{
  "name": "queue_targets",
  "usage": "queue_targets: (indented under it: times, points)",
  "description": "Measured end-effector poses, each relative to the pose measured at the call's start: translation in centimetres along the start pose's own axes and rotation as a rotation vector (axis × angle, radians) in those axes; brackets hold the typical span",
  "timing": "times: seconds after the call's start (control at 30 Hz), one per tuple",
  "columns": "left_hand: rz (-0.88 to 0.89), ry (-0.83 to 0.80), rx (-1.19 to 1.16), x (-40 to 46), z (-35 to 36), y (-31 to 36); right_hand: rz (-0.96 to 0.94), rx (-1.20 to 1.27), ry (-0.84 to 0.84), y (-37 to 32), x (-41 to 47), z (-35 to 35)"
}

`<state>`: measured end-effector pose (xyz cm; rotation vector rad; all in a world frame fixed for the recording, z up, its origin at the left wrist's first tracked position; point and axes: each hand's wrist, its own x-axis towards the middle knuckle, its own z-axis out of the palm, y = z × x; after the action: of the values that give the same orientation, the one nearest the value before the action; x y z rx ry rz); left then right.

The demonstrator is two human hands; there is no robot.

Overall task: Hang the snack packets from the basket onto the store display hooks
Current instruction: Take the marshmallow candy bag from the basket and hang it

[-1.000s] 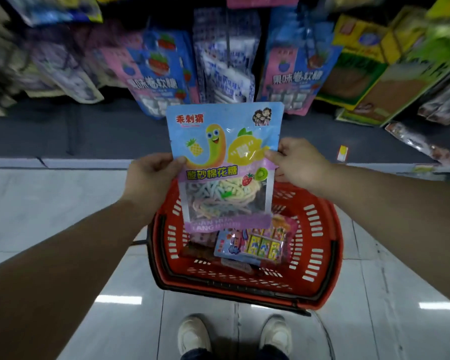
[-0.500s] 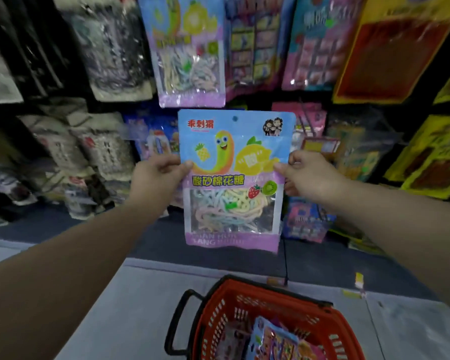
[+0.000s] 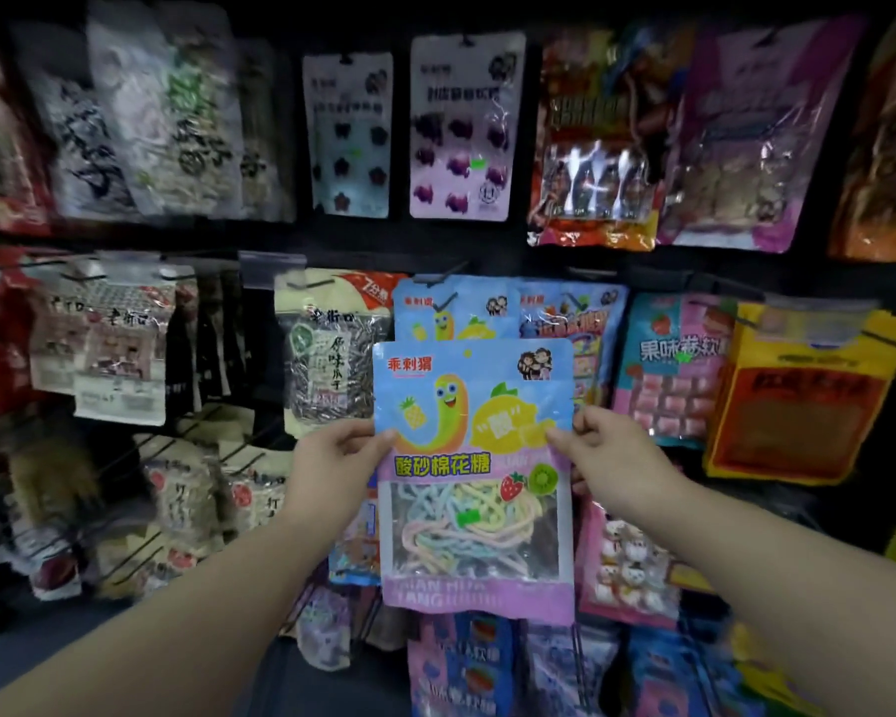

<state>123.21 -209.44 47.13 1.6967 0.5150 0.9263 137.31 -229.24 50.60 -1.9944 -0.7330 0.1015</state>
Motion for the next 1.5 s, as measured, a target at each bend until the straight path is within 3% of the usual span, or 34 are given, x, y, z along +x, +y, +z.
queue_targets:
  times: [0.33, 0.93, 1.3, 1.5]
  points:
    - [-0.006, 0.119, -0.016, 7.6, -1.8, -0.5, -0.002, 0.015, 0.074, -2.5, 6.3, 4.4]
    - [-0.079, 0.038, 0.046, 14.0, -0.1, -2.5, 0.089, -0.133, 0.159, -1.4, 12.1, 6.4]
    - [-0.063, 0.089, 0.282, 18.3, 3.2, -2.7, 0.2, -0.152, 0.218, -0.7, 16.7, 7.0]
    - [-0.012, 0.065, 0.411, 16.3, 3.8, -4.7, 0.218, -0.188, 0.222, 1.2, 15.0, 7.9]
